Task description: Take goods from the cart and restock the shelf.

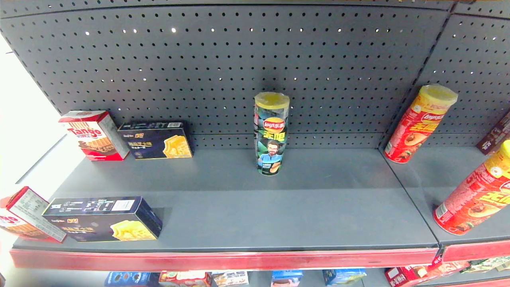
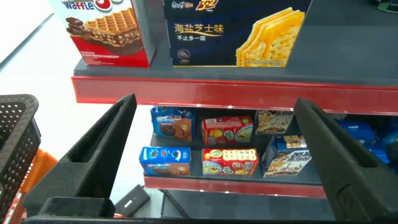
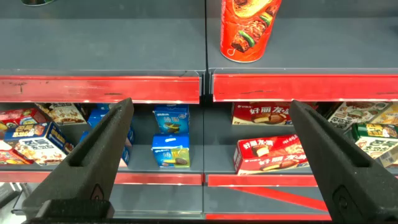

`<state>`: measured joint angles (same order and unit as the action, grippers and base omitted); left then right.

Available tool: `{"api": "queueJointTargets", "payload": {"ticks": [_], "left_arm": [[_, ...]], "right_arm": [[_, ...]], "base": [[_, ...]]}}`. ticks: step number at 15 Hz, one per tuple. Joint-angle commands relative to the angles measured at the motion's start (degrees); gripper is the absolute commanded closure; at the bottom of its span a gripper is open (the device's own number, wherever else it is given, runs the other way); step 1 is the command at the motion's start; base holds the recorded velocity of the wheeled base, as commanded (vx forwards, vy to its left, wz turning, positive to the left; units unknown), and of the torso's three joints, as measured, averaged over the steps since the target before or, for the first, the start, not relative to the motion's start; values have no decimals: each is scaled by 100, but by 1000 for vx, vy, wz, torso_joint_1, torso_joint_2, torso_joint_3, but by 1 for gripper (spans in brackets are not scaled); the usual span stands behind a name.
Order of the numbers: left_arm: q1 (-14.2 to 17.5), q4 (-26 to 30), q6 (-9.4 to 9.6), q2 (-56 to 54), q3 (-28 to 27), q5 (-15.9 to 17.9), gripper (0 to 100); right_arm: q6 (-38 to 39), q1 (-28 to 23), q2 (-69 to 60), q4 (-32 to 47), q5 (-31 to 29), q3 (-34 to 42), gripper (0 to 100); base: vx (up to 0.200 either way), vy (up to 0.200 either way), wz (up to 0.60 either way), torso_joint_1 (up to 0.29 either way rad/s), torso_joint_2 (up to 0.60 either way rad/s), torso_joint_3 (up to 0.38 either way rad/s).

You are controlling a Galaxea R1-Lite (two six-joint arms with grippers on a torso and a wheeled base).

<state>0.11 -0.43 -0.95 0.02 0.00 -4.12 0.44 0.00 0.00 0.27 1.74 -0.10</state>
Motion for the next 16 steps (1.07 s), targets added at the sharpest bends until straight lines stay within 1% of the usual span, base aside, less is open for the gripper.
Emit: {"api": "queueJointTargets", "payload": {"ticks": [1,16], "left_arm": [[7,-1,-2,-2,0,-1,0],[7,16,-10,-2,0,17,0]], "right_arm": [[0,0,0,0,1,1,0],[-9,0,0,8,10,-8,0]], "base": [[0,0,0,0,0,0],[0,0,0,0,0,0]]}}
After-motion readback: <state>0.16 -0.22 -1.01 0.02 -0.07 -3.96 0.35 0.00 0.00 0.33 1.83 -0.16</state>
